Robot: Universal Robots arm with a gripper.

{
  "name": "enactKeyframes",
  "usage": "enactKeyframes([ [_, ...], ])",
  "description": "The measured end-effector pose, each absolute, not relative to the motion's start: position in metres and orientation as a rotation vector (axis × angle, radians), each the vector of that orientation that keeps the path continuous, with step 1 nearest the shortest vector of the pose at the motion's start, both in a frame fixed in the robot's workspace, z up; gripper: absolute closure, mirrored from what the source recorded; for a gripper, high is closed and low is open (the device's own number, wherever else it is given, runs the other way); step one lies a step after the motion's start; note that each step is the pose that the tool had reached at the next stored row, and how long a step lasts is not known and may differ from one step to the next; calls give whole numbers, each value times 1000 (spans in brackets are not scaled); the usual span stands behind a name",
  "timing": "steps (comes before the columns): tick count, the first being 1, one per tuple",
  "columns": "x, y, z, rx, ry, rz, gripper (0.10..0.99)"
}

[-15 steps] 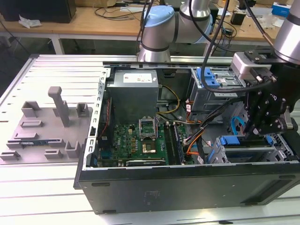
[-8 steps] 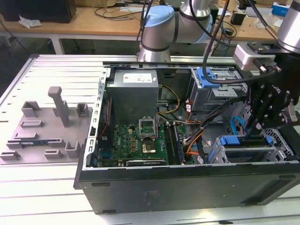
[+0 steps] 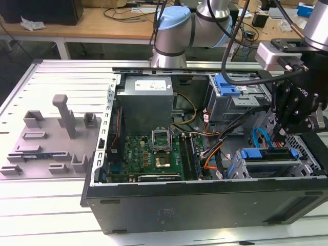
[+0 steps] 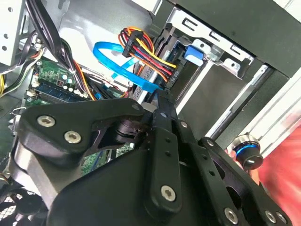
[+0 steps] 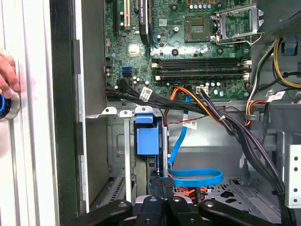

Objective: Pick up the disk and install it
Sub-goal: 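Insert the second disk wire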

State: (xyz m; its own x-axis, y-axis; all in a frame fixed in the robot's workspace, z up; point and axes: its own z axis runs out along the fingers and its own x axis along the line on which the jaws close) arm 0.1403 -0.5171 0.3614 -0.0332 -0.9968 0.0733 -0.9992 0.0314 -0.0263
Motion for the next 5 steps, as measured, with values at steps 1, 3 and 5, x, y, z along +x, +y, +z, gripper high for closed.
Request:
enactKeyframes([
  [1, 140, -517, 361, 2160, -2231, 109, 980],
  [3, 140, -516, 361, 2159, -2230, 110, 980],
  [5, 140, -516, 361, 2159, -2230, 111, 980],
])
